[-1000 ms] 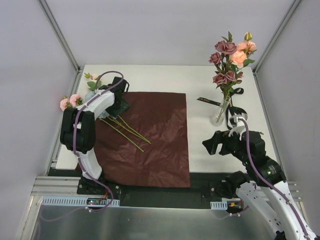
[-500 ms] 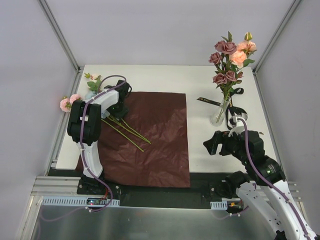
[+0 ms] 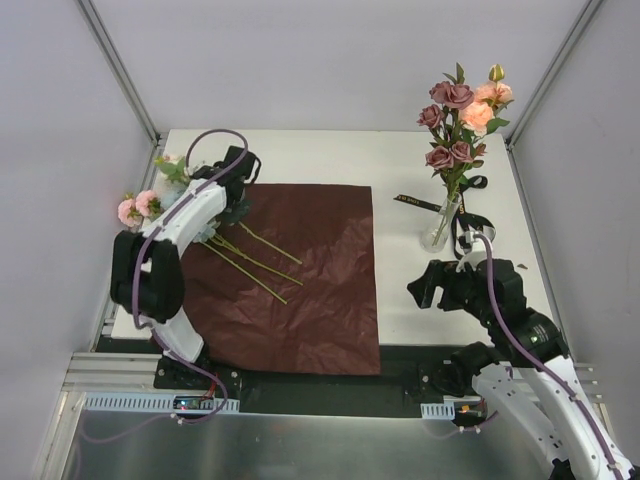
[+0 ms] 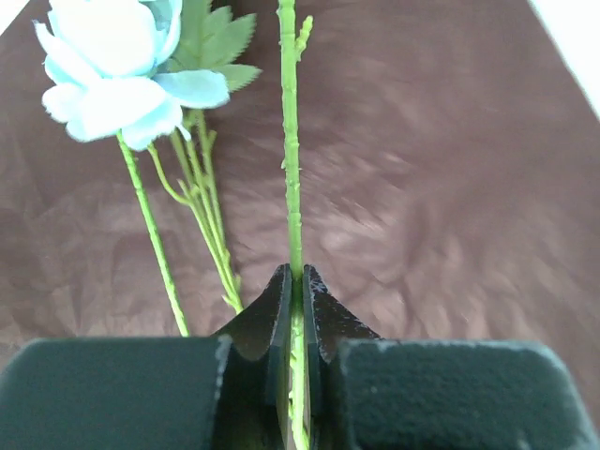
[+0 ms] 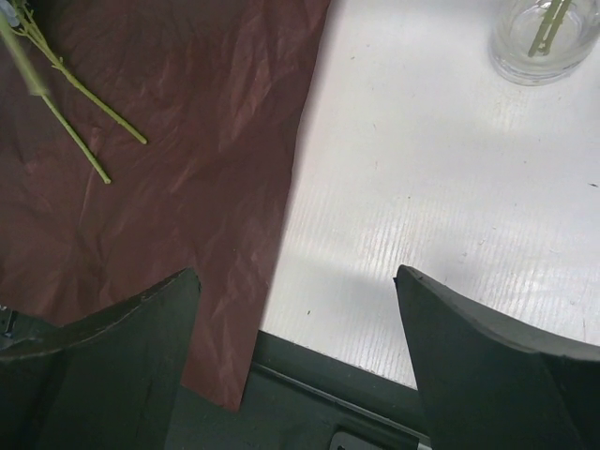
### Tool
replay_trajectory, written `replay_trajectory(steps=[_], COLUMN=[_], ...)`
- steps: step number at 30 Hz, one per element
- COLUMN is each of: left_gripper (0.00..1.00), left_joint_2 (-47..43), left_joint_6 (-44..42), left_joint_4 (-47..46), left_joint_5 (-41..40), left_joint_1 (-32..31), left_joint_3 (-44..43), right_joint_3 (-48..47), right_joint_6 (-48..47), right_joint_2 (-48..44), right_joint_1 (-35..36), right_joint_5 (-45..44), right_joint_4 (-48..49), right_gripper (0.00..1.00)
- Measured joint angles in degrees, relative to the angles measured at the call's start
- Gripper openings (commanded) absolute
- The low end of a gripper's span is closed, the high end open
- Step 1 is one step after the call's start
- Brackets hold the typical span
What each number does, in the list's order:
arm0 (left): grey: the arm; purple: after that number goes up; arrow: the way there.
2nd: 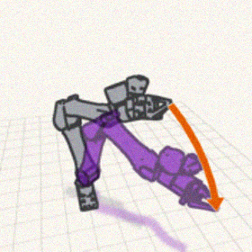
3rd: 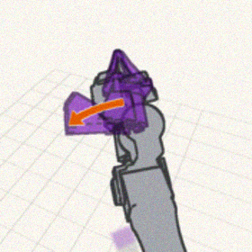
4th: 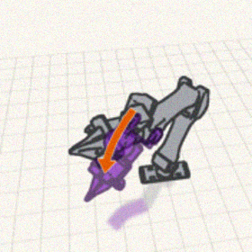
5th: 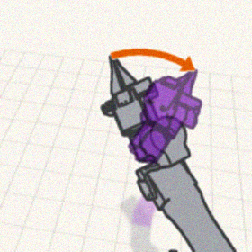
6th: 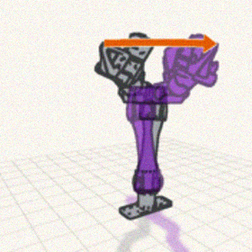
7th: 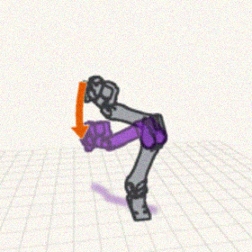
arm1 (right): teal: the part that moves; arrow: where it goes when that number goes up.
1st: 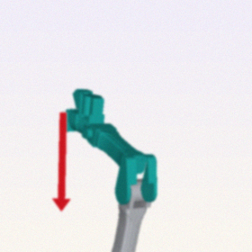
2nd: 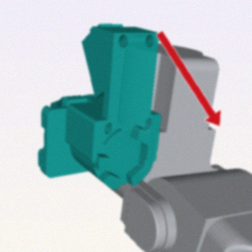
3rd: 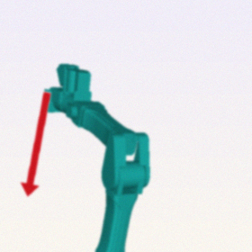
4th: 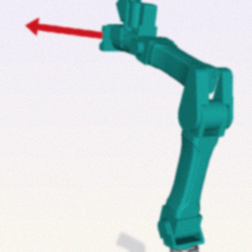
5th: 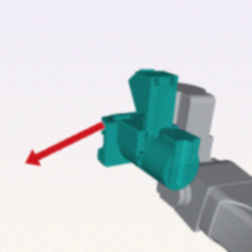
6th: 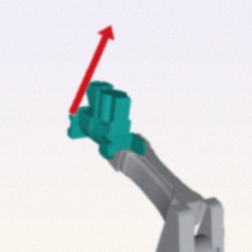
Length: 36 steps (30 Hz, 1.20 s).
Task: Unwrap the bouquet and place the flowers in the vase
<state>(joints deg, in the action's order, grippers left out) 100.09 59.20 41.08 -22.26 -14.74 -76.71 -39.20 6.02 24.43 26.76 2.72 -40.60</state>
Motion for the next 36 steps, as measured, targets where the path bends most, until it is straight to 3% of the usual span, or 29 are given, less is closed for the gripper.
replay_trajectory(steps=[7,11,14,20,24,29,36], left_gripper=[0.0,0.0,0.0,0.0,0.0,0.0,0.0], left_joint_2=[-14.21,-21.18,-28.28,-33.7,-36.15,-41.18,-45.81], left_joint_6=[-9.29,-15.41,-18.82,-22.23,-22.58,-22.56,-22.56], left_joint_4=[-2.89,-10.56,-17.99,-24.39,-28.72,-30.86,-33.38], left_joint_5=[0.2,9.4,18.86,33.79,40.04,44.33,46.36], left_joint_1=[-9.77,-12.28,-12.17,-12.2,-12.22,-12.28,-12.28], left_joint_3=[-4.15,-0.2,8.57,18.34,25.75,33.14,37.92], right_joint_3=[-1.81,-4.04,-4.61,-1.92,-1.14,-6.54,-14.71], right_joint_6=[-0.02,1.03,3.26,16.52,26.12,35.41,48.19], right_joint_2=[3.98,6.84,8.9,16.87,27.91,41.72,56.96], right_joint_1=[0.0,0.0,0.02,1.84,7.85,15.28,17.73], right_joint_5=[-1.01,-0.11,2.27,8.35,7.15,3.82,2.36], right_joint_4=[0.22,2.12,5.18,20.06,28.39,32.09,40.39], right_gripper=[0.88,0.88,0.88,0.89,0.9,0.81,0.73])
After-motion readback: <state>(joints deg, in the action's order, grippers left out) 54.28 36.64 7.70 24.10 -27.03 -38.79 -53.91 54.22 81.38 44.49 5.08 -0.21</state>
